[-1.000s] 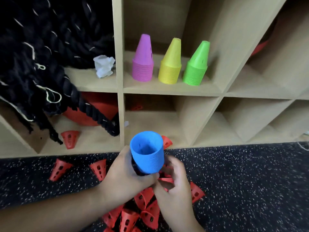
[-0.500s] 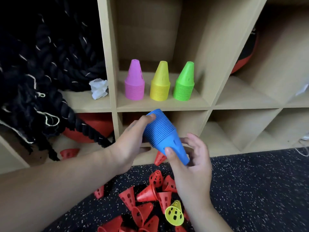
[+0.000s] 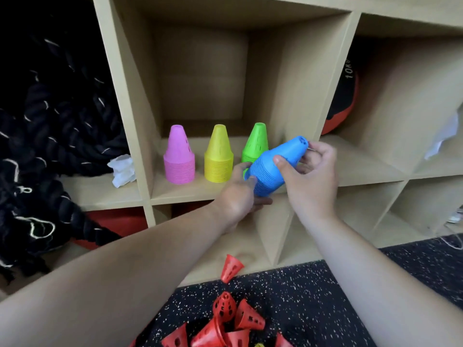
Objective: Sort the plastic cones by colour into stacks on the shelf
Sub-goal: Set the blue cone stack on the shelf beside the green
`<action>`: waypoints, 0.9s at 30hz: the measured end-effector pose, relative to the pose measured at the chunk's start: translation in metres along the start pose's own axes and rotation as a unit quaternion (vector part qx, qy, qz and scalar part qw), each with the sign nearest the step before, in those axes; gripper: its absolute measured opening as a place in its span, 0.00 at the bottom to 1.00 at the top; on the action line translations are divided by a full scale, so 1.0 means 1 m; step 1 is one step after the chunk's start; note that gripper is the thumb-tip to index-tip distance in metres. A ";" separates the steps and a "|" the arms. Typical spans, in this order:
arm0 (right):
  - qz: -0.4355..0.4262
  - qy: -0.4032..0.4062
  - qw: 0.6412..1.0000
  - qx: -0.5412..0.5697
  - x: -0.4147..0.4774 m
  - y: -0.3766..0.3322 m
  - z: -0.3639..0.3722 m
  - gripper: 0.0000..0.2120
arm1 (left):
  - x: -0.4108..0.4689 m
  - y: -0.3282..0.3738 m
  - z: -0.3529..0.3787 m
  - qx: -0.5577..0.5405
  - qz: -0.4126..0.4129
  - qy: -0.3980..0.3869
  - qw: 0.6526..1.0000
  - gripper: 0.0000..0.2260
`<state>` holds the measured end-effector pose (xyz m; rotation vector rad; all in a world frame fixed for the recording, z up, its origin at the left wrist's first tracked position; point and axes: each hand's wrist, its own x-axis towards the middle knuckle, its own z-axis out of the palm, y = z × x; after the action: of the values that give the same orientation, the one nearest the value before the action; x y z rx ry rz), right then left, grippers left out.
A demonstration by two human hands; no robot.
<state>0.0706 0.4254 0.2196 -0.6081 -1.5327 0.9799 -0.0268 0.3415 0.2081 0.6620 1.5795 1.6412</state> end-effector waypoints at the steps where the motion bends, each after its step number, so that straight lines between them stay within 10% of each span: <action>1: -0.003 -0.007 1.000 -0.019 0.009 0.004 0.002 0.25 | 0.005 0.000 0.002 0.014 0.002 -0.014 1.000 0.17; 8: -0.003 -0.052 0.994 -0.094 0.048 0.030 0.017 0.25 | 0.041 -0.018 0.004 0.228 0.098 0.095 0.964 0.28; 13: -0.073 -0.123 0.979 -0.146 0.056 0.041 0.022 0.27 | 0.050 -0.021 0.003 0.457 0.150 0.172 0.859 0.26; 27: -0.154 -0.161 0.929 -0.296 0.103 0.073 0.037 0.33 | 0.095 -0.022 0.021 0.538 0.157 0.204 0.803 0.15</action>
<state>0.0035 0.5386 0.2135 -0.6098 -2.1684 0.3717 -0.0615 0.4292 0.1760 1.2296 2.8722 0.9654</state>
